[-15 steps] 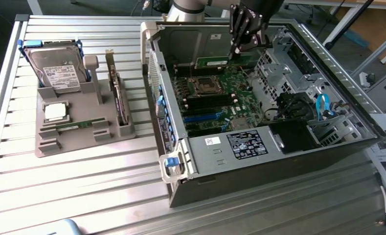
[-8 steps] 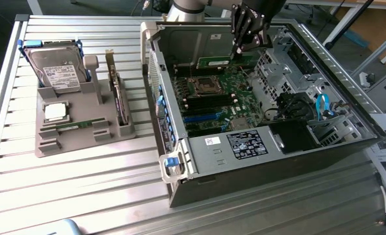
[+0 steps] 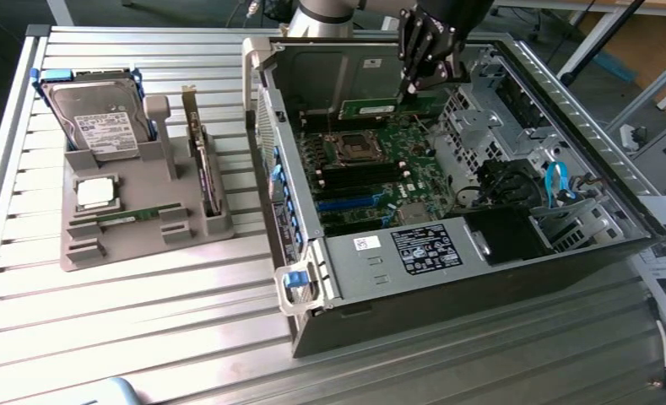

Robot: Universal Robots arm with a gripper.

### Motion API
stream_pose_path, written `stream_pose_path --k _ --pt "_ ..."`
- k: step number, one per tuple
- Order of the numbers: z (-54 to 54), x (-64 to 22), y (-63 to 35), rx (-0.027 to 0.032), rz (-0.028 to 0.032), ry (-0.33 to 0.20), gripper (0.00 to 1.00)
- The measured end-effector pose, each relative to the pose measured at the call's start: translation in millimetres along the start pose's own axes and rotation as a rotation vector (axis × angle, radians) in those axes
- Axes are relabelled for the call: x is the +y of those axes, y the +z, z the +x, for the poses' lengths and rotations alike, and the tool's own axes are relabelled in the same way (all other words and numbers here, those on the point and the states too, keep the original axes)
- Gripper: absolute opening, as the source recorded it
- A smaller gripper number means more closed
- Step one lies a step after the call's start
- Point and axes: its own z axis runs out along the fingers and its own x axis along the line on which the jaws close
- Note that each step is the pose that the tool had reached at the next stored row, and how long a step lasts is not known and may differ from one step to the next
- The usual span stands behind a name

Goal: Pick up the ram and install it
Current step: 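Insert the ram into the slot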

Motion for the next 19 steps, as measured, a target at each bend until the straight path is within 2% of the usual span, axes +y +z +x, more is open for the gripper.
stream_pose_path --k 7,12,19 --pt "0.1 0.0 1.2 -0.0003 0.0009 0.034 0.12" --pt "0.0 0.0 1.3 -0.0003 0.001 0.036 0.12" --pt "0.3 -0.1 9.4 -0.0004 0.001 0.036 0.12"
